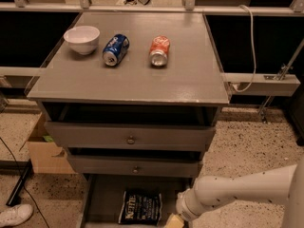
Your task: Pick blue chip bag from bottom drawer and place on counter
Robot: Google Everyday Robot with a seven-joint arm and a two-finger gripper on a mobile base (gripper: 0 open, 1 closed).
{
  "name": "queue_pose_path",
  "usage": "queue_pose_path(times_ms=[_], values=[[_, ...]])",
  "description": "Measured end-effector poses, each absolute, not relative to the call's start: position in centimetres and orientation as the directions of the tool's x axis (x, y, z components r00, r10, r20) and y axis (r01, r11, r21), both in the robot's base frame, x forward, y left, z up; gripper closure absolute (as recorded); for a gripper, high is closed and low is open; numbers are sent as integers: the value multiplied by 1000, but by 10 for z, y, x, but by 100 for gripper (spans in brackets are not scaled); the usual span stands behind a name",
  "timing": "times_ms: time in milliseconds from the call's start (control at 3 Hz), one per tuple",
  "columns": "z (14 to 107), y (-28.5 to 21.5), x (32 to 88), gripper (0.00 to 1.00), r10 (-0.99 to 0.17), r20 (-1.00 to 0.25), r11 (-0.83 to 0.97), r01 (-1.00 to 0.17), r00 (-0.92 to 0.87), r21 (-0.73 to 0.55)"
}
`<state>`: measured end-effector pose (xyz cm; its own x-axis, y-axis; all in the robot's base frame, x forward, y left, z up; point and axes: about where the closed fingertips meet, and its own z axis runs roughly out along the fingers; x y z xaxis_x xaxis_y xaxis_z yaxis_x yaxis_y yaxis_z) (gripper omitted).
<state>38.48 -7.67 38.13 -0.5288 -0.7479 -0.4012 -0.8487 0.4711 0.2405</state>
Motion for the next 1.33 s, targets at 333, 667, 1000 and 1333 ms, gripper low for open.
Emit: queue_pose_path(times_ms=[333,667,1000,1333], values=[[381,-77,385,0,-748,-401,471,-849,-529,240],[363,-70,387,0,-742,-425,451,-855,-518,256],[336,-59,396,0,-723,-478,415,-867,-499,276],[319,-48,409,0,-702,-525,386,-877,-481,287]])
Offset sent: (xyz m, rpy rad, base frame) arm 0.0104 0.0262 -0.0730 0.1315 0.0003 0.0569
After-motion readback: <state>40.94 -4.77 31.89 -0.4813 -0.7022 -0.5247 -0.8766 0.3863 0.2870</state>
